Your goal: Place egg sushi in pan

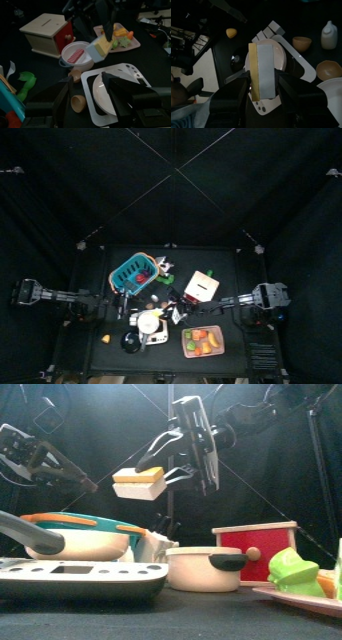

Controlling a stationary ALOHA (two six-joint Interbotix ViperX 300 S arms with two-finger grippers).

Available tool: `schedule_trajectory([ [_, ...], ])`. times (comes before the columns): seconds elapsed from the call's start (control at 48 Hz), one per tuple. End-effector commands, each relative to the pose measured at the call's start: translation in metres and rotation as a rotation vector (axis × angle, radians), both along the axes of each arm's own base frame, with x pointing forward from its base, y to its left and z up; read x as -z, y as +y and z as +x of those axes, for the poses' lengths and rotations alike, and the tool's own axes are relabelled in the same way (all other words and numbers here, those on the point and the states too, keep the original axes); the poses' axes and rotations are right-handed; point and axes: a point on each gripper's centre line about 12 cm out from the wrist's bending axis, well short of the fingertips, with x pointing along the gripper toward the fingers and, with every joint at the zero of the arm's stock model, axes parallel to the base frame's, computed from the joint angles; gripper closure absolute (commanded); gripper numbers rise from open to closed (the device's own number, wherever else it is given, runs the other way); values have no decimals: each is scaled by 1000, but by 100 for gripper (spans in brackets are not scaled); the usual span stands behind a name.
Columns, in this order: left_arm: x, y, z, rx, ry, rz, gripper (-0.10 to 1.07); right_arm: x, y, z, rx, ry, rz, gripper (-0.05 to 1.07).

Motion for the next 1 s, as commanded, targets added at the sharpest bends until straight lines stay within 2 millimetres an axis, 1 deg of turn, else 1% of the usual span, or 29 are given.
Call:
schedule_trajectory([
  [0.0,-12,6,0,-40,-53,-26,11,-15,4,11,-4,-68,21,37],
  [0.104,-18,16,-5,-106,-93,-73,11,-13,8,21,-10,-75,30,37],
  [0.208,-19,20,-12,-143,-124,-103,11,-11,12,31,-16,-78,30,37],
  [0.333,-17,20,-17,-153,-128,-116,11,-9,16,43,-23,-91,36,37],
  [0.5,-17,20,-18,-155,-130,-116,11,1,24,59,-25,-86,59,37],
  [0.667,-16,20,-18,-154,-127,-117,11,15,25,67,-8,-62,86,37],
  [0.979,-15,20,-18,-153,-122,-117,11,27,25,69,16,-39,117,35],
])
